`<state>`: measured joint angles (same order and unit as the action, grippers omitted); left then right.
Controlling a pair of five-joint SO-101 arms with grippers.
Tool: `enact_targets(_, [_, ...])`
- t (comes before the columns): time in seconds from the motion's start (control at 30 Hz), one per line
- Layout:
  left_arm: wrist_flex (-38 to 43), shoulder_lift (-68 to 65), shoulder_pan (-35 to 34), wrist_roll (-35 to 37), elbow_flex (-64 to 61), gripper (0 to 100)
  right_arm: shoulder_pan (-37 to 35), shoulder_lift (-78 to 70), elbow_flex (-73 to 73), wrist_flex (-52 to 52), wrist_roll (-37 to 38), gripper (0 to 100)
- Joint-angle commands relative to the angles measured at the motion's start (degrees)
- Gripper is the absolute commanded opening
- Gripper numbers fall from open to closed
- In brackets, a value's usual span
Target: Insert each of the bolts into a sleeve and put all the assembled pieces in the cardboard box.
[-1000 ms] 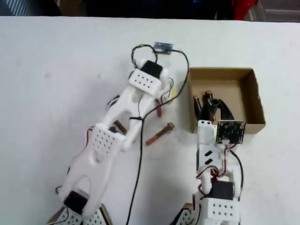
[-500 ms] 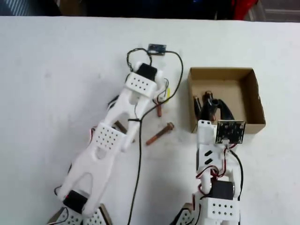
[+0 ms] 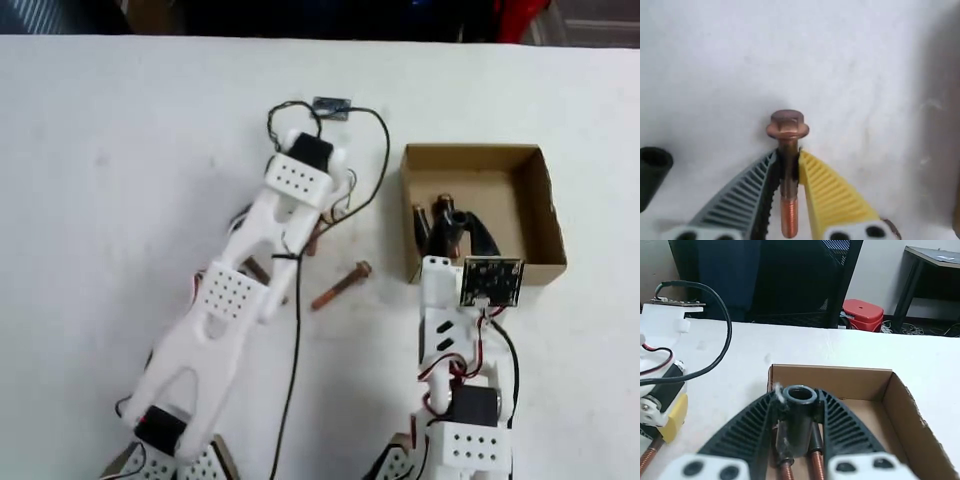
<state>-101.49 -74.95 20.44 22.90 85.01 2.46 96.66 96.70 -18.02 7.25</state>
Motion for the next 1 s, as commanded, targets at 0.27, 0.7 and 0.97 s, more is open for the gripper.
enact_targets(0.27, [-1.2, 5.2, -1.6, -4.9, 2.9, 2, 0.1, 0.9, 0.4, -0.3, -0.4, 1.7])
enact_targets(0.7, [-1.1, 32.1, -4.3, -5.1, -32.2, 2, 0.1, 0.9, 0.4, -0.3, -0.4, 1.7])
enact_targets(0.97, [-0.8, 51.7, -13.1, -10.4, -53.9, 2, 0.0, 0.9, 0.4, -0.3, -0.4, 1.7])
